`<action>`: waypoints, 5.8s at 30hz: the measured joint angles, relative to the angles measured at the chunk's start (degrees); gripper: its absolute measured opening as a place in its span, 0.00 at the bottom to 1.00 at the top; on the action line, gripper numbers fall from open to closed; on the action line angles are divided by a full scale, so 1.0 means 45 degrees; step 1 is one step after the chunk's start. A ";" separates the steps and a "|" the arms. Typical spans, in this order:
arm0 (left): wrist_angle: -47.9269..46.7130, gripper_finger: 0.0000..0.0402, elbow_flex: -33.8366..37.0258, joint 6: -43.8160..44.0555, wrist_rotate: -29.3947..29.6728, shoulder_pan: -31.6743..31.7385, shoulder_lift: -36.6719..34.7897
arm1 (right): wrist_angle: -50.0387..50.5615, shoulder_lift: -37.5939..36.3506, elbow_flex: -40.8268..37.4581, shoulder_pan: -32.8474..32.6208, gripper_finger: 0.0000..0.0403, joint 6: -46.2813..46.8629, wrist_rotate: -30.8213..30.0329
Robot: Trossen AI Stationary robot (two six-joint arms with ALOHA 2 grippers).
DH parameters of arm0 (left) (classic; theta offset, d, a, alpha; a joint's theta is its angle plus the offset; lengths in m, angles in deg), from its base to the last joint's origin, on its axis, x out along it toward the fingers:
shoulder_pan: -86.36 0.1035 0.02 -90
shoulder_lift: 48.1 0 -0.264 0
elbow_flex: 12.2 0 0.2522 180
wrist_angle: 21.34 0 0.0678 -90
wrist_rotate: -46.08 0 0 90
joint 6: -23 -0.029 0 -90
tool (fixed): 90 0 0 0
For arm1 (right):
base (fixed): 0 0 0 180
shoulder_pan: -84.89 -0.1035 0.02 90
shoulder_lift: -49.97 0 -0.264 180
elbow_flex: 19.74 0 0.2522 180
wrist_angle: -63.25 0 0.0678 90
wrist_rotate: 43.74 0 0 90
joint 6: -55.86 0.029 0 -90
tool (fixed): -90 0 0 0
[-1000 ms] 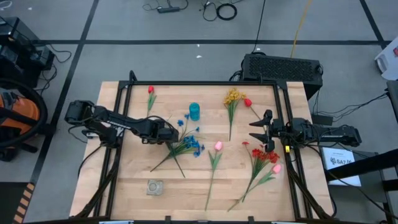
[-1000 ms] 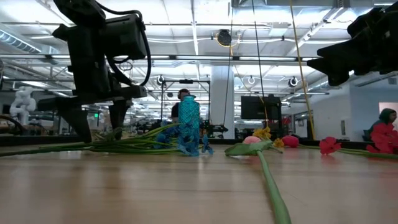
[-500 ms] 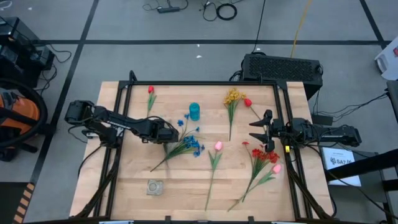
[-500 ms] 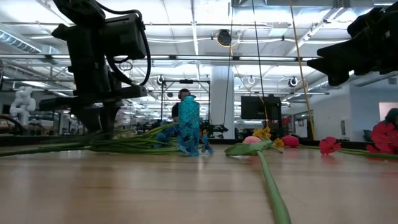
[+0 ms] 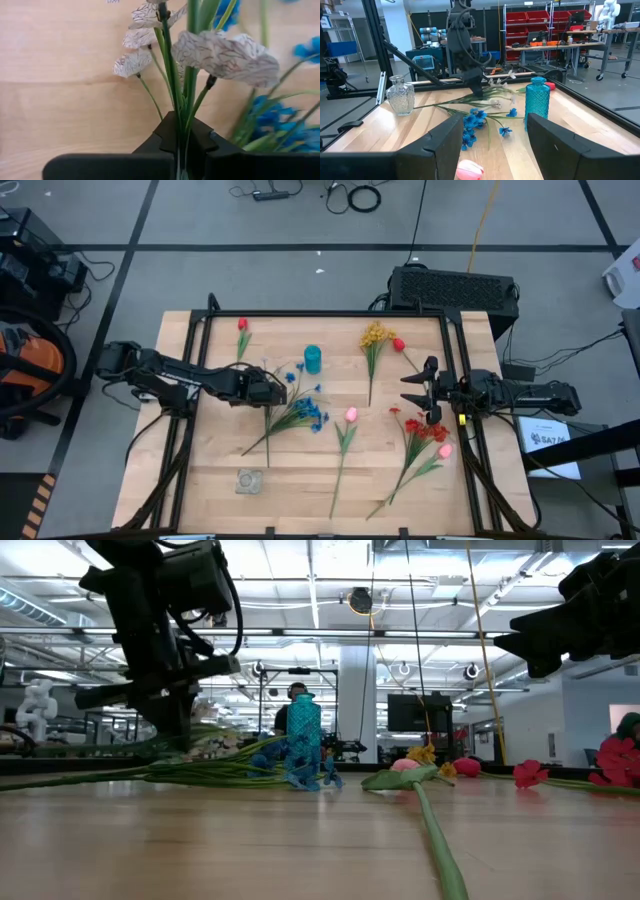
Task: Sort flowers into vase by color
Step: Put the white flowers into the transparent flower vase
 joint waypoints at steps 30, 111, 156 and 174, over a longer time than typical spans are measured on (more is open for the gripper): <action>0.3589 0.02 -0.0015 -1.0153 0.3656 0.0347 -0.5182 | -0.0001 0.0003 -0.0005 0.0000 0.53 0.0001 0.0000; 1.5957 0.01 -0.0015 -2.1641 1.2606 -1.4210 -0.3156 | -0.0002 0.0002 0.0000 -0.0002 0.53 -0.0001 -0.0004; 1.4835 0.16 0.2997 -1.7175 1.0044 -1.3546 -0.2501 | -0.0003 0.0002 -0.0005 -0.0003 0.53 0.0001 -0.0005; 1.3465 0.17 0.2997 -1.5856 0.8415 -1.3546 -0.2501 | -0.0006 -0.0001 0.0000 -0.0005 0.53 -0.0003 0.0000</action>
